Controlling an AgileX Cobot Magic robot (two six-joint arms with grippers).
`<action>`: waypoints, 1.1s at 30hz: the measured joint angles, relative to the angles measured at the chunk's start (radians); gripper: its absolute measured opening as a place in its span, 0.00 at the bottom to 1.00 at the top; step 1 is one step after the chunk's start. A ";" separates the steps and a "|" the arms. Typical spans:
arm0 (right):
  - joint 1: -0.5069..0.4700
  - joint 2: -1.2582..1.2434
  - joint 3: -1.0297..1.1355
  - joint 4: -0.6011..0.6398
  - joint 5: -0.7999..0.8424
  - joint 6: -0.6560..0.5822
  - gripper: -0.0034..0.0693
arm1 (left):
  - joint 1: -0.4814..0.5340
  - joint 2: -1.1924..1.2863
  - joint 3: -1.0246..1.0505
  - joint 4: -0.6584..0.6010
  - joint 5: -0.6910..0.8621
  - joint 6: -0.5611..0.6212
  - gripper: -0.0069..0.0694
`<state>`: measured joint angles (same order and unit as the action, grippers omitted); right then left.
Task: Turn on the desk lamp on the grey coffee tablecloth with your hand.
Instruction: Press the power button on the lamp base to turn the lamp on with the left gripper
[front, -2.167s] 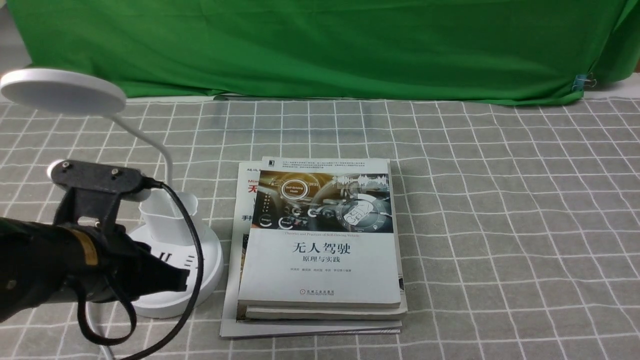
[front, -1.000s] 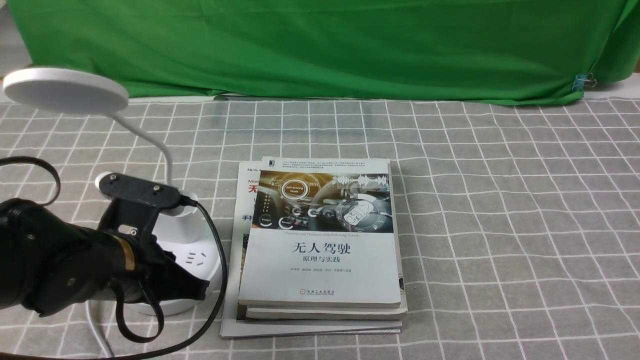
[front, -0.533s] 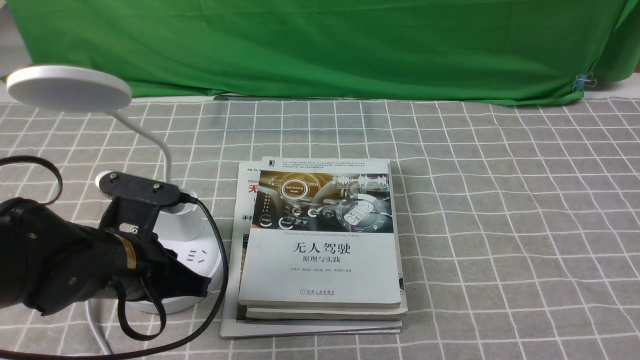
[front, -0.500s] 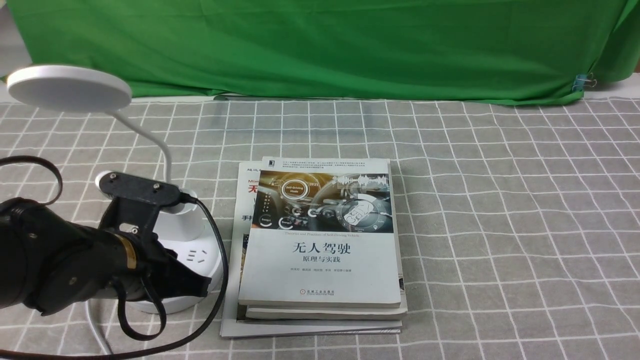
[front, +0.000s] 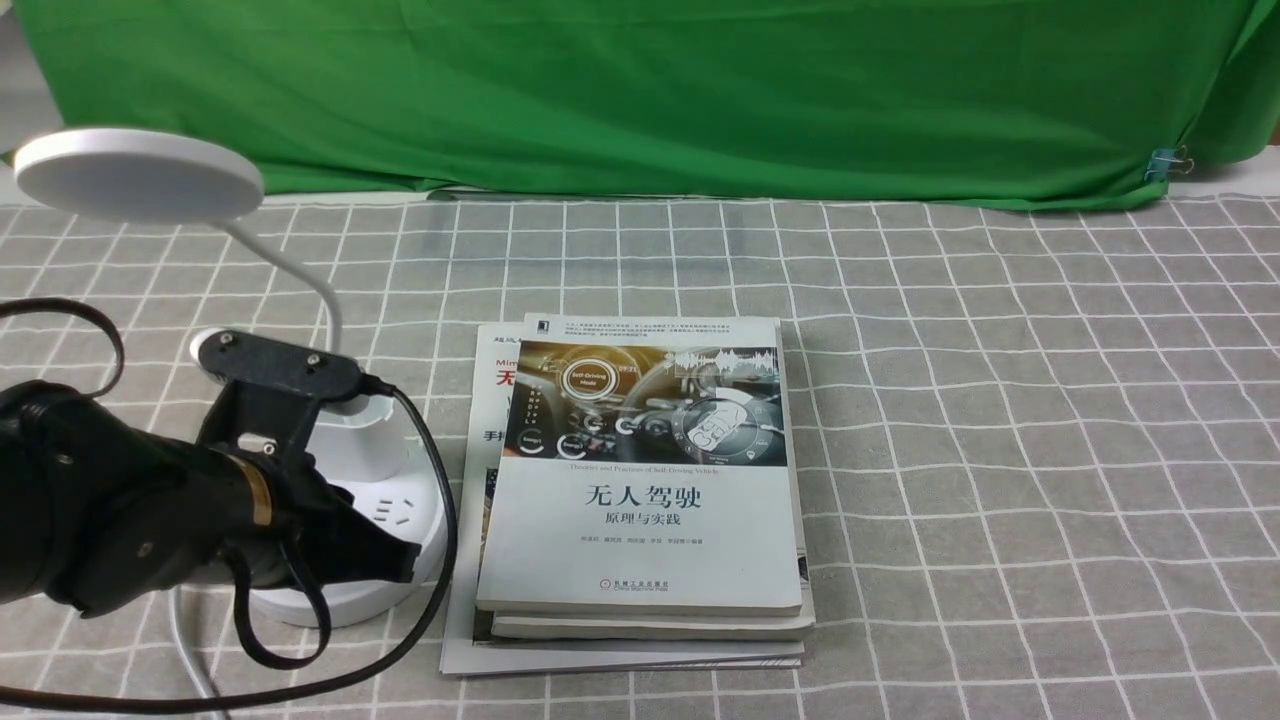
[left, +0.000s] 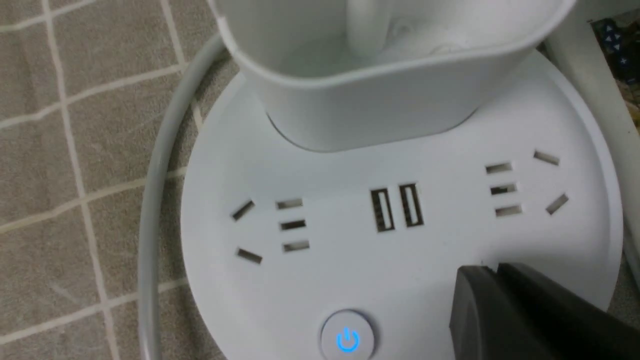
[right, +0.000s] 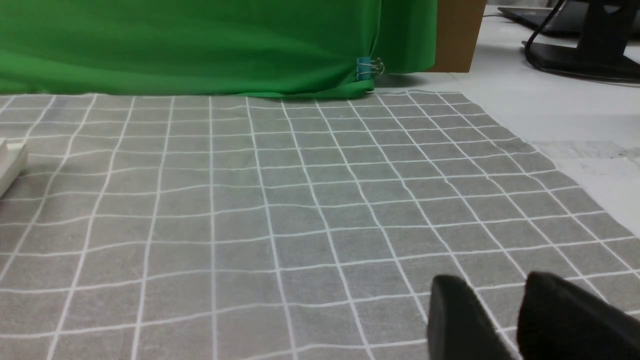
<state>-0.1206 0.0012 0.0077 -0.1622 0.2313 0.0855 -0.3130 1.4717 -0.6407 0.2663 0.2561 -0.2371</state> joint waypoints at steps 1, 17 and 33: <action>0.000 0.000 0.000 0.000 0.000 0.000 0.38 | 0.000 0.000 0.000 0.002 -0.010 0.000 0.12; 0.000 0.000 0.000 0.000 0.000 0.000 0.38 | 0.000 0.001 0.000 0.031 -0.016 0.000 0.12; 0.000 0.000 0.000 0.000 0.000 0.000 0.38 | 0.000 0.023 -0.002 0.031 -0.018 -0.019 0.12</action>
<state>-0.1206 0.0012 0.0077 -0.1622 0.2313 0.0855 -0.3130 1.4944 -0.6430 0.2978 0.2379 -0.2564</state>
